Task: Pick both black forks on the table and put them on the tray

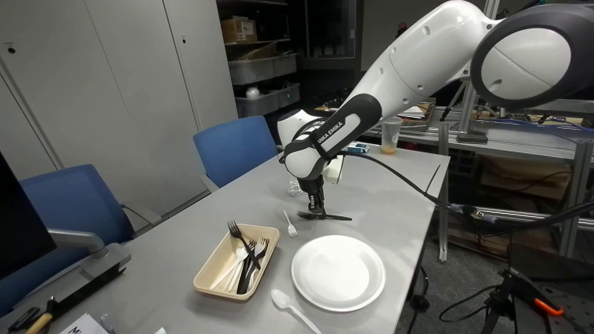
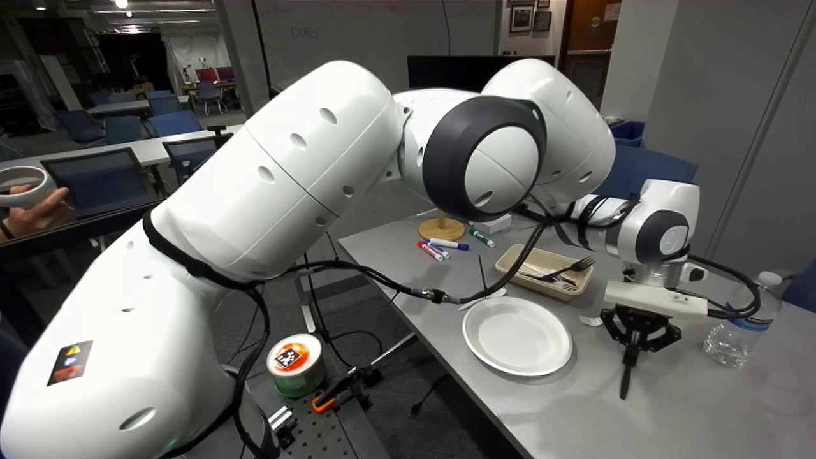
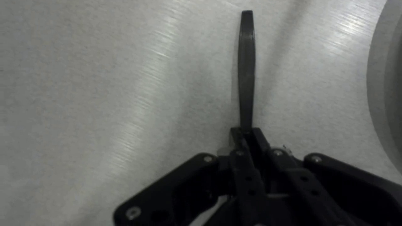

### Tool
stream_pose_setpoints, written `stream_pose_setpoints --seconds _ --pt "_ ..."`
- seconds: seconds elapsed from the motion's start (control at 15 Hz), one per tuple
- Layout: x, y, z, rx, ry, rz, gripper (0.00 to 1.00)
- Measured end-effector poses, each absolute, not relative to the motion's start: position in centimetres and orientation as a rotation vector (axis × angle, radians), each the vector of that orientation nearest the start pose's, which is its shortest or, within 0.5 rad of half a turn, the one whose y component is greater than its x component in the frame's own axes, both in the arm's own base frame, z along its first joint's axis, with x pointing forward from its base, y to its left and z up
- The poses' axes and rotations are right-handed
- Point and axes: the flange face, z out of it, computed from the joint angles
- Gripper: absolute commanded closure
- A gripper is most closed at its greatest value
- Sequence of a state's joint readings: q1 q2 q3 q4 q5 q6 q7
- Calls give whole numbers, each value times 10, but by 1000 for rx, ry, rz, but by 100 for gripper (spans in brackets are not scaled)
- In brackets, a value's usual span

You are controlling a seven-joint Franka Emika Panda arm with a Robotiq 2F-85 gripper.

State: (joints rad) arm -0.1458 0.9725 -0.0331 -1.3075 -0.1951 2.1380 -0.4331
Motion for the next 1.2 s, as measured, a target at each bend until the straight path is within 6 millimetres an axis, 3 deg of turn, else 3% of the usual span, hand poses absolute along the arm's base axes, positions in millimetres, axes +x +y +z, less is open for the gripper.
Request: stream_pose_setpoints --seconds 0.47,0.93,1.2 --pt "715 -125 151 -3199 -615 334 98" --pt "723 -77 207 -3207 -665 355 98" --pt "732 -53 223 -3211 -719 341 98"
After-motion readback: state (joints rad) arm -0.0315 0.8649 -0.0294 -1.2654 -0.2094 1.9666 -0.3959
